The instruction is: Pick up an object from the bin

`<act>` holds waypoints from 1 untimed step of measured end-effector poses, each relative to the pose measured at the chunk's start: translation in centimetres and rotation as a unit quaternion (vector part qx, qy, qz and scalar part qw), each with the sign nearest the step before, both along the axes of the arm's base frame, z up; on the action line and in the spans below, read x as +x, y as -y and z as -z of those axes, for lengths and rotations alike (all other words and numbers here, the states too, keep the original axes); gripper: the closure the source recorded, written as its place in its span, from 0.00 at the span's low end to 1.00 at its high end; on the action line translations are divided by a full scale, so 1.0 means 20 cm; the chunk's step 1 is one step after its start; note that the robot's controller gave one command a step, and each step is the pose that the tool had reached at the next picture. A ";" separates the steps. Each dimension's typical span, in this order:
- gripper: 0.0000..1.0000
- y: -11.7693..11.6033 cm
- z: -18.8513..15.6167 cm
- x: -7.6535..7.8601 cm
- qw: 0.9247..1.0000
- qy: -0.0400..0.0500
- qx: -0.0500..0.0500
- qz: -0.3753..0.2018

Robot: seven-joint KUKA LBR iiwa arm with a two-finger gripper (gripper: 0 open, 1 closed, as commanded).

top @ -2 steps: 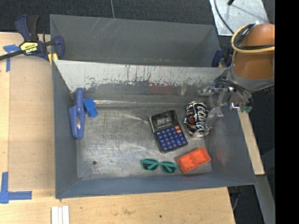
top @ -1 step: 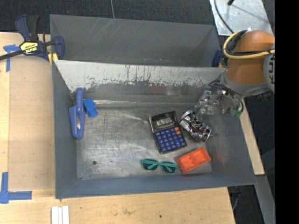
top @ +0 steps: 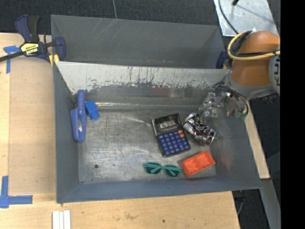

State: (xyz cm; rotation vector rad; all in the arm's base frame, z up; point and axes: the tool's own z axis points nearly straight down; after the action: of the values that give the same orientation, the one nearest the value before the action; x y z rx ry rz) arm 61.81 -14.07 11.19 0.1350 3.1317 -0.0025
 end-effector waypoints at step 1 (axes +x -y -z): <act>1.00 -0.12 0.09 -0.14 0.994 0.002 0.000 0.112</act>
Offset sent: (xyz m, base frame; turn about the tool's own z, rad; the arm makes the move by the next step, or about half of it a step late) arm -0.0169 0.0027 -0.0284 -0.7715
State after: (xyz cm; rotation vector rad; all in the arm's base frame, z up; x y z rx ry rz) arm 58.95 -11.64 9.29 0.4836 3.0924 -0.0045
